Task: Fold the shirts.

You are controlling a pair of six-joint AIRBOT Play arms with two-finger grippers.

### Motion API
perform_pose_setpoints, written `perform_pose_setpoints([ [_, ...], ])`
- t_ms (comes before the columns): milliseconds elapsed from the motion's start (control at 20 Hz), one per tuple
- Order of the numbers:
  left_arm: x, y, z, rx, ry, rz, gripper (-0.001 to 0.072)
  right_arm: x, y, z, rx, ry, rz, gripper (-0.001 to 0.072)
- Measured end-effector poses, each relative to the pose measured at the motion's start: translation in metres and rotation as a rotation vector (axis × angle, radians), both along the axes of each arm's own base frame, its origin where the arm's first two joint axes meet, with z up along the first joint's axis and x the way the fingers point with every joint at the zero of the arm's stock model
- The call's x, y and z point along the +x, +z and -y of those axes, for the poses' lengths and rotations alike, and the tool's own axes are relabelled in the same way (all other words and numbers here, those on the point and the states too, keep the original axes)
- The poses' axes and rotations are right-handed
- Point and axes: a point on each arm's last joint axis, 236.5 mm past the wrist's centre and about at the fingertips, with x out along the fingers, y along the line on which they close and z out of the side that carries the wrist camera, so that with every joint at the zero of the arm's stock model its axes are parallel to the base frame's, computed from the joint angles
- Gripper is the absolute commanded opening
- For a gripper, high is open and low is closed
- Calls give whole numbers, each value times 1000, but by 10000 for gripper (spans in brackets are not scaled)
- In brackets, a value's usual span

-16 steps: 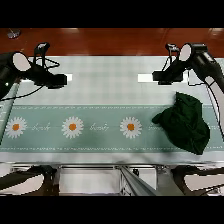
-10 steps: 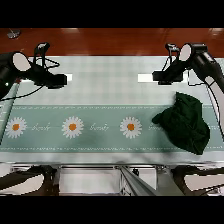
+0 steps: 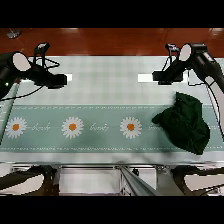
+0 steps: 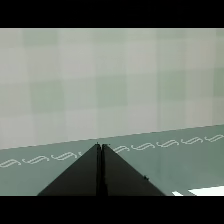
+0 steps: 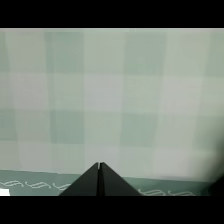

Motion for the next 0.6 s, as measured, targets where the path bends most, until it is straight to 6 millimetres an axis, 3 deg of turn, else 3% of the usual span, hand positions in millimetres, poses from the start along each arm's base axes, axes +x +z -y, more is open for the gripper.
perform_pose_setpoints([
  [250,1,-1,0,-1,1,3,43,3,1,0,0,-1,12,36],
  [300,3,-1,0,-1,3,10,176,5,1,0,1,-2,23,231],
  [350,7,-1,0,-1,5,22,547,8,2,-1,4,-6,35,644],
  [400,10,-2,0,-2,8,29,706,11,4,-1,6,-18,46,632],
  [500,17,-3,0,-6,18,51,704,15,10,3,-1,-40,62,632],
  [600,17,-2,0,2,-1,51,704,9,25,19,-50,-44,64,632],
])
